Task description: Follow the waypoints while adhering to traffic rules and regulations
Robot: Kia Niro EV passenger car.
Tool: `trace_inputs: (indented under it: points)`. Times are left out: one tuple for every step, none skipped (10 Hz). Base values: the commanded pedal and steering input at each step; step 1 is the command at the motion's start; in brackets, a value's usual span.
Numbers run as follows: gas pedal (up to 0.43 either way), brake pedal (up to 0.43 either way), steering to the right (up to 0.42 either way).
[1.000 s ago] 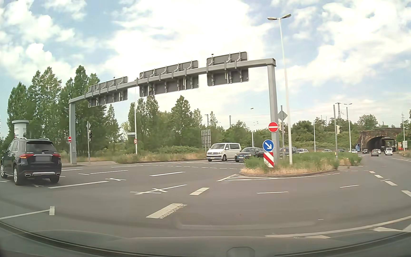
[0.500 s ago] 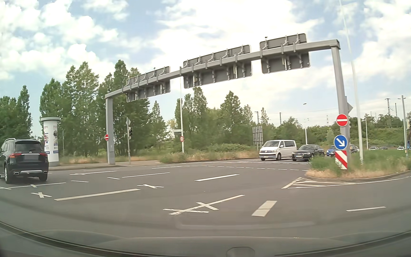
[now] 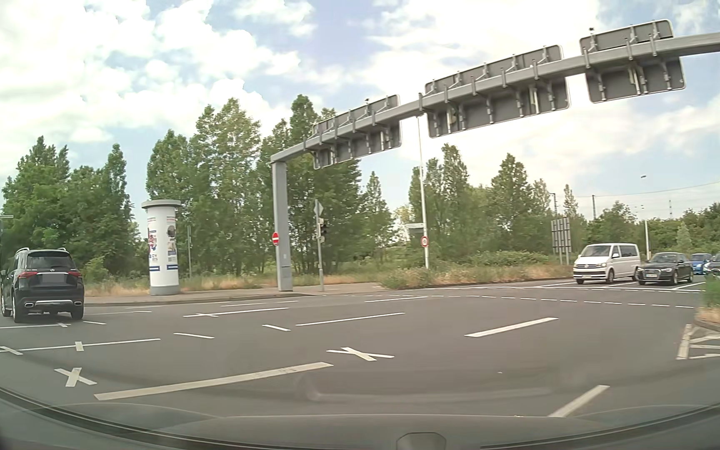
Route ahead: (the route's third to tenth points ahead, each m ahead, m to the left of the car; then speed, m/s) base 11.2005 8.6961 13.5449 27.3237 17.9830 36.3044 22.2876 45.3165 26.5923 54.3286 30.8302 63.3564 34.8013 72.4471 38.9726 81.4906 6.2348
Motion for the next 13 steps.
trace_inputs:
  points:
    - [0.098, 0.018, -0.327]
    - [0.098, 0.018, -0.328]
    - [0.098, 0.018, -0.327]
    - [0.11, 0.018, -0.327]
    - [0.138, 0.018, -0.326]
    - [0.157, 0.018, -0.319]
    - [0.189, 0.018, -0.306]
    - [0.189, 0.018, -0.284]
    - [0.197, 0.018, -0.265]
    - [0.197, 0.018, -0.254]
    - [0.197, 0.024, -0.248]
    - [0.197, 0.018, -0.246]
    - [0.197, 0.018, -0.244]
